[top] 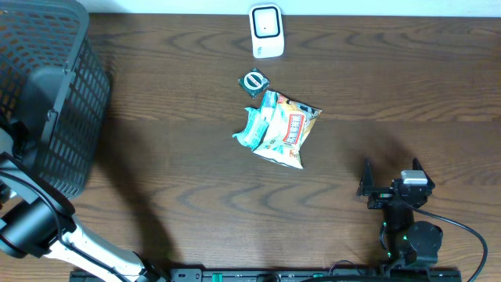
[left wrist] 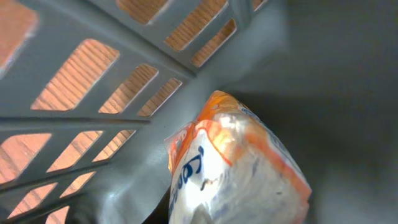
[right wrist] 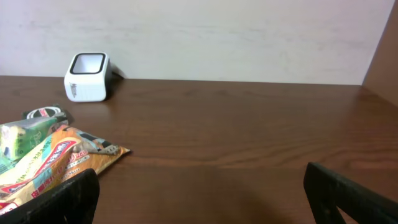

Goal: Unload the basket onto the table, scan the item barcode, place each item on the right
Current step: 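Reach the left gripper into the basket and grasp the orange-white packet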

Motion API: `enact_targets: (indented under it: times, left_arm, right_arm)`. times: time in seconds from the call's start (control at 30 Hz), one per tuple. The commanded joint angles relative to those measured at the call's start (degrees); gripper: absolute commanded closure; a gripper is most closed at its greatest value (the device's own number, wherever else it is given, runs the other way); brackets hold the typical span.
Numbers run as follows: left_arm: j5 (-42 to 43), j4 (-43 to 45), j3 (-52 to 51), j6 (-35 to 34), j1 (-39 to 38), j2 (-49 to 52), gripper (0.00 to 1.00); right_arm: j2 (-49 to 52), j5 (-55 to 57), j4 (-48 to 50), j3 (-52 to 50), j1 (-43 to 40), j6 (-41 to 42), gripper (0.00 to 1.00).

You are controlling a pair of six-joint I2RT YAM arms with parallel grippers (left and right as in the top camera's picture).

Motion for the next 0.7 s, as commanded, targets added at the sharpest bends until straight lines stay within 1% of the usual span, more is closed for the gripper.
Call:
enact_targets:
  times: [0.0,0.1,0.2,0.3,0.4,0.47,0.57,0.6,0.67]
  left_arm:
    - [0.96,-0.31,0.15,-5.42,0.09,-4.50,0.92]
    - [4.28,-1.03,0.15,-7.13,0.09,-8.24,0.93]
    - [12.50,-1.33,0.15,-8.87,0.09,-13.03,0.93]
    - [24.33,0.28,0.15,-13.27,0.09,-18.03,0.93]
    - [38.42,4.61,0.15,-21.14,-0.02,-22.69,0.93]
    - [45.75,8.92,0.15,-29.16,-0.81,-25.31,0.93]
    - [51.78,13.49,0.15,-41.18,-3.45,-28.35,0.93]
    - [52.81,14.34,0.15,-43.58,-4.68,-29.11,0.93]
    - [54.60,14.78,0.15,-45.46,-7.93,-30.47,0.93]
  right_arm:
    - [-0.31,0.26,-0.24,-0.09,-0.44,-0.44,0.01]
    - [-0.31,0.26,-0.24,-0.09,-0.44,-0.44,0.01]
    - [-0.31,0.26,-0.24,-0.09,-0.44,-0.44,0.01]
    - [-0.31,0.26,-0.24,-0.09,-0.44,-0.44,0.01]
    - [-0.31,0.26,-0.24,-0.09,-0.44,-0.44,0.01]
    - [-0.31,0.26,-0.24,-0.09,-0.44,-0.44,0.01]
    - [-0.31,0.26,-0.24,-0.09,-0.44,-0.44,0.01]
    - [-0.31,0.28,-0.24,-0.09,-0.44,-0.44,0.01]
    - [-0.31,0.26,-0.24,-0.09,-0.44,-0.44,0.01]
